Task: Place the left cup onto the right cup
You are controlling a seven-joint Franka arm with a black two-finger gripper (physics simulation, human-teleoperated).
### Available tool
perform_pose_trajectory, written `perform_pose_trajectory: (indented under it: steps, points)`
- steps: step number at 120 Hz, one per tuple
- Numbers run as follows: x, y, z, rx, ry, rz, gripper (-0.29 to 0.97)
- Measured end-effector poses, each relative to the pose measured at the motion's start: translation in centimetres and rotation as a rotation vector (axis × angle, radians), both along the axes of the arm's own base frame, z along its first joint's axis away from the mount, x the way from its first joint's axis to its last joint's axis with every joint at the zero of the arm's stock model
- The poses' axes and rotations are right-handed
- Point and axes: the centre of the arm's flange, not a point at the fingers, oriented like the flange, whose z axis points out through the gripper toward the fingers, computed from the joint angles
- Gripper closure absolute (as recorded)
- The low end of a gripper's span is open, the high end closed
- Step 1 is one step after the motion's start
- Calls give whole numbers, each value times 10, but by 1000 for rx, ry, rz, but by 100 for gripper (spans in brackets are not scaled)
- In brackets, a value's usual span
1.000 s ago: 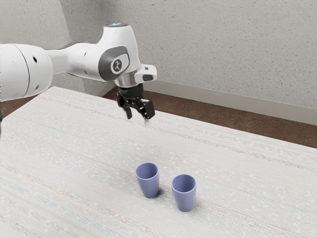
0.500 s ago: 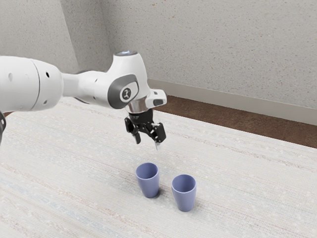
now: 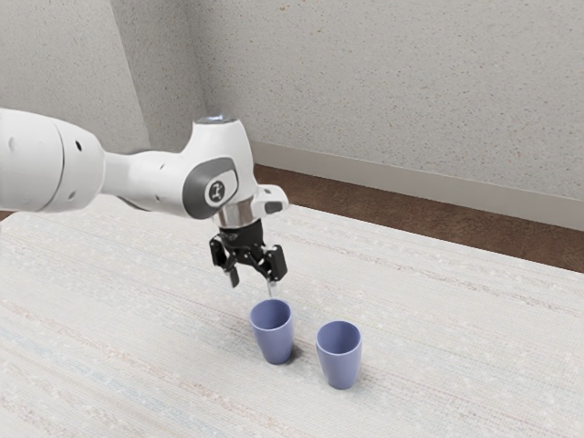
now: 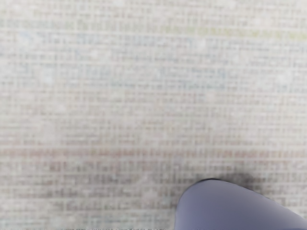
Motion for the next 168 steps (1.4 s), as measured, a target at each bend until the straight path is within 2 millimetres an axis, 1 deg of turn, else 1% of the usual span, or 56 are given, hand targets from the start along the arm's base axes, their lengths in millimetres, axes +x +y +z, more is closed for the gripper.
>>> perform_pose_trajectory:
  steps: [24,50,80,108,136,152,168]
  points:
    - [1,3,-4,-5,5,25,6]
    - [-2,-4,-5,-8,0,27,7]
    - [-10,-5,-11,-7,16,31,7]
    - [-13,-13,-11,-7,16,21,8]
    - [-19,-16,-19,-4,34,19,9]
    - [-20,-16,-21,-4,37,20,13]
    - [-23,-15,-27,-1,41,24,21]
